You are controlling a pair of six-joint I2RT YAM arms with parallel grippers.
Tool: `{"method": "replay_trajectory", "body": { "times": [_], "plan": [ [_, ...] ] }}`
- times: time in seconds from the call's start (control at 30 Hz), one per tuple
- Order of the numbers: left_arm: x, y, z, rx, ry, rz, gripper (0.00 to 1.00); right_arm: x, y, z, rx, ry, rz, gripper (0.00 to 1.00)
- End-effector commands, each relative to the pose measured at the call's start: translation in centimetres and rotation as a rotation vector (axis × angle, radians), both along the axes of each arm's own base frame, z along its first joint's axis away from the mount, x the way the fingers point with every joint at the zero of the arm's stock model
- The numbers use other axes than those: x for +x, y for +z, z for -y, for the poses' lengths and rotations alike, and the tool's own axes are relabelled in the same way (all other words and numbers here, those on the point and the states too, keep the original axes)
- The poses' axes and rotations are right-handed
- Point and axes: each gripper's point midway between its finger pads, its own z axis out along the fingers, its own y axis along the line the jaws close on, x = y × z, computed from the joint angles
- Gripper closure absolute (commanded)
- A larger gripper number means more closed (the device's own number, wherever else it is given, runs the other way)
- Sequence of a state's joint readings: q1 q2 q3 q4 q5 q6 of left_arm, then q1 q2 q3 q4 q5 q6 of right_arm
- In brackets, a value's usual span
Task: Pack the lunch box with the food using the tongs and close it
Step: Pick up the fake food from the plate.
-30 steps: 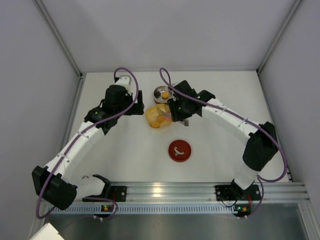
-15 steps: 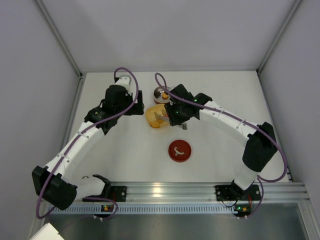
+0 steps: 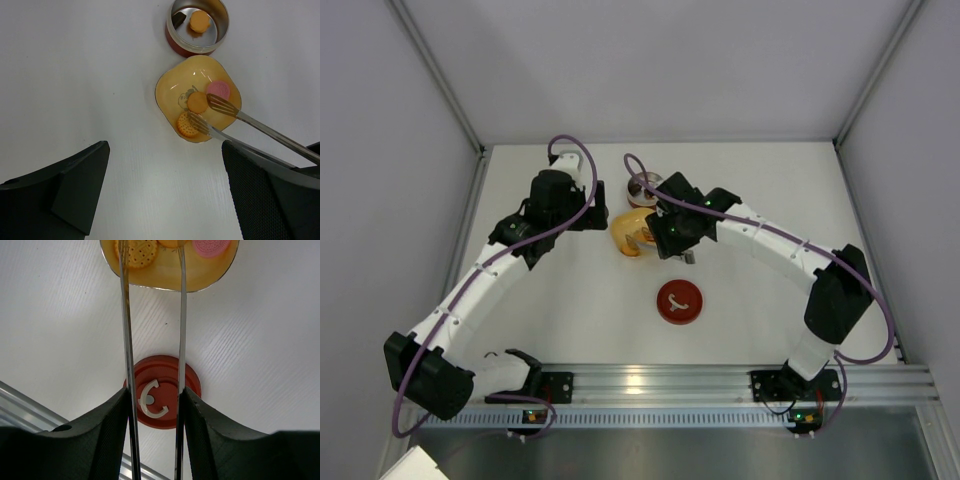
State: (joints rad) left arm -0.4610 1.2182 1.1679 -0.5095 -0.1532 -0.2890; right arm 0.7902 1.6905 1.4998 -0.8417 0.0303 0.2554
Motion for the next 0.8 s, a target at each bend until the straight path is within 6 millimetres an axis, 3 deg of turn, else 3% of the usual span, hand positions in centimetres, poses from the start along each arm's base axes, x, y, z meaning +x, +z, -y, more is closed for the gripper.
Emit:
{"method": "replay_trajectory", "body": {
  "times": [0.0,0.77],
  "plan": [
    [-0.1,0.2,0.0,-0.005,-0.002,0.009,0.01,-0.7,1.5,-1.0,0.031,0.045,-0.010,0.55],
    [0.0,0.1,0.0,-0.001,-0.002,0.006,0.01,-1.2,-0.8,-2.4,0.041,0.077,-0.094,0.55]
  ]
}}
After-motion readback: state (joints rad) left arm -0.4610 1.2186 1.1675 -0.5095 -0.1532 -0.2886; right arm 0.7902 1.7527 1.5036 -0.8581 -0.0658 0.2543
